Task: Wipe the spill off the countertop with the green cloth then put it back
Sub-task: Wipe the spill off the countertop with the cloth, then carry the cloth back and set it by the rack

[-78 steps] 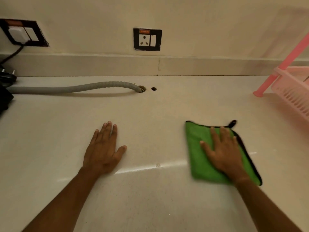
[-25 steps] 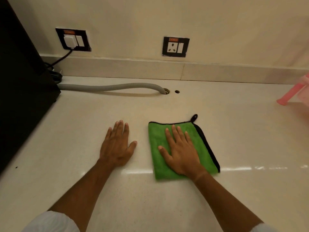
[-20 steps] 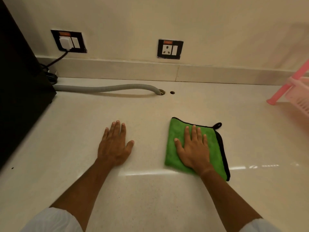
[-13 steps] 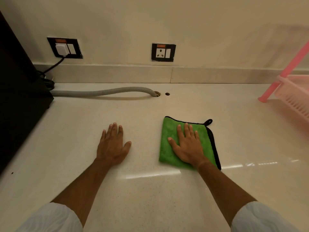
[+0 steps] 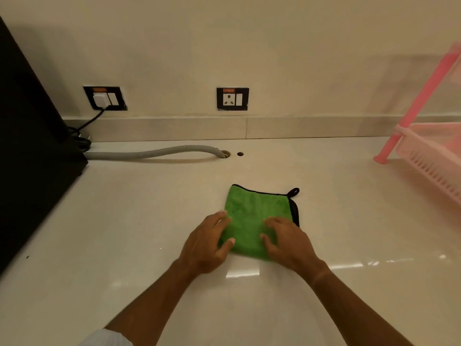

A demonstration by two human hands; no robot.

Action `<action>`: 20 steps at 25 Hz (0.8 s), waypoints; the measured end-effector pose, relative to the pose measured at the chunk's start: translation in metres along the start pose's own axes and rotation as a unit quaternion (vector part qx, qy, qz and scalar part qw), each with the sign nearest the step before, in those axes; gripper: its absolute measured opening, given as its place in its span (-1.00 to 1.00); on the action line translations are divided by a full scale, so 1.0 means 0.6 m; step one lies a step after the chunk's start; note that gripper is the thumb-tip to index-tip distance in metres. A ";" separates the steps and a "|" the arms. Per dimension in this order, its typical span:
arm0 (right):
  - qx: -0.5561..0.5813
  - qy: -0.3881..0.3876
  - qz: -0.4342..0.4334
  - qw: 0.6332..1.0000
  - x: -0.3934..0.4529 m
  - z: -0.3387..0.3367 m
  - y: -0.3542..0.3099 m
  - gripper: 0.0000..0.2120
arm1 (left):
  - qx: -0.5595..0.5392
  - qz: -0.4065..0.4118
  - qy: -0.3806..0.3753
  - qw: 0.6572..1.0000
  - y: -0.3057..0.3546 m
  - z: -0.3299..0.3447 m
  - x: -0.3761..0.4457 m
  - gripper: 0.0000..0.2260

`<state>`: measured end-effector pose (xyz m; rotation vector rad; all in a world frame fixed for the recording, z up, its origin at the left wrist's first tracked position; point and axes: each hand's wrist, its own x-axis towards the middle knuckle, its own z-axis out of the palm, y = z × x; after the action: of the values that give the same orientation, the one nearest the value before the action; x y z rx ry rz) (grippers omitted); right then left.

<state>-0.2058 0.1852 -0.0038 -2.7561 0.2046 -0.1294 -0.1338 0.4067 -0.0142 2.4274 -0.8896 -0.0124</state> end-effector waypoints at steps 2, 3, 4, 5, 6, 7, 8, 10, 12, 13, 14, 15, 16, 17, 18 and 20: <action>-0.008 0.004 -0.032 0.999 -0.015 -0.010 0.010 -0.69 | 0.019 0.017 0.004 1.000 0.019 0.006 -0.010 -0.54; -0.011 -0.003 -0.046 0.999 -0.021 -0.014 0.017 -0.74 | 0.033 0.021 -0.001 0.999 0.025 0.006 -0.013 -0.62; -0.014 -0.013 -0.060 0.998 -0.025 -0.018 0.025 -0.77 | 0.050 0.022 -0.010 0.998 0.030 0.004 -0.015 -0.67; -0.018 -0.028 -0.073 0.997 -0.028 -0.024 0.034 -0.78 | 0.066 0.021 -0.021 0.997 0.033 0.001 -0.015 -0.68; -0.022 -0.046 -0.083 0.995 -0.029 -0.029 0.041 -0.78 | 0.081 0.018 -0.031 0.996 0.036 -0.001 -0.015 -0.68; -0.021 -0.061 -0.093 0.994 -0.031 -0.035 0.048 -0.78 | 0.098 0.010 -0.042 0.994 0.040 -0.003 -0.014 -0.68; -0.019 -0.075 -0.105 0.992 -0.032 -0.041 0.053 -0.78 | 0.112 0.002 -0.053 0.992 0.044 -0.004 -0.012 -0.69; -0.029 -0.104 -0.131 0.985 -0.033 -0.051 0.057 -0.76 | 0.138 -0.019 -0.071 0.988 0.052 -0.004 -0.006 -0.71; -0.049 -0.127 -0.150 0.979 -0.034 -0.059 0.059 -0.78 | 0.157 -0.039 -0.084 0.983 0.060 -0.003 0.002 -0.74; -0.055 -0.133 -0.157 0.977 -0.034 -0.062 0.060 -0.80 | 0.162 -0.047 -0.088 0.982 0.064 -0.003 0.005 -0.76; -0.060 -0.135 -0.162 0.976 -0.033 -0.063 0.060 -0.82 | 0.164 -0.053 -0.091 0.981 0.067 -0.005 0.008 -0.78; -0.066 -0.136 -0.165 0.975 -0.032 -0.063 0.060 -0.84 | 0.165 -0.058 -0.092 0.980 0.069 -0.007 0.011 -0.79; -0.072 -0.135 -0.165 0.974 -0.032 -0.062 0.059 -0.85 | 0.165 -0.060 -0.092 0.980 0.071 -0.011 0.013 -0.79; -0.078 -0.133 -0.163 0.974 -0.032 -0.062 0.059 -0.84 | 0.166 -0.061 -0.091 0.980 0.074 -0.016 0.017 -0.80; -0.082 -0.129 -0.160 0.975 -0.032 -0.061 0.058 -0.83 | 0.167 -0.061 -0.089 0.980 0.076 -0.022 0.021 -0.80; -0.082 -0.118 -0.148 0.979 -0.031 -0.064 0.060 -0.83 | 0.166 -0.054 -0.082 0.981 0.081 -0.035 0.029 -0.81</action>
<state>-0.2333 0.1412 0.0170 -2.9165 -0.2715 0.1428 -0.1451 0.3761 0.0311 2.8183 -0.8871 -0.1138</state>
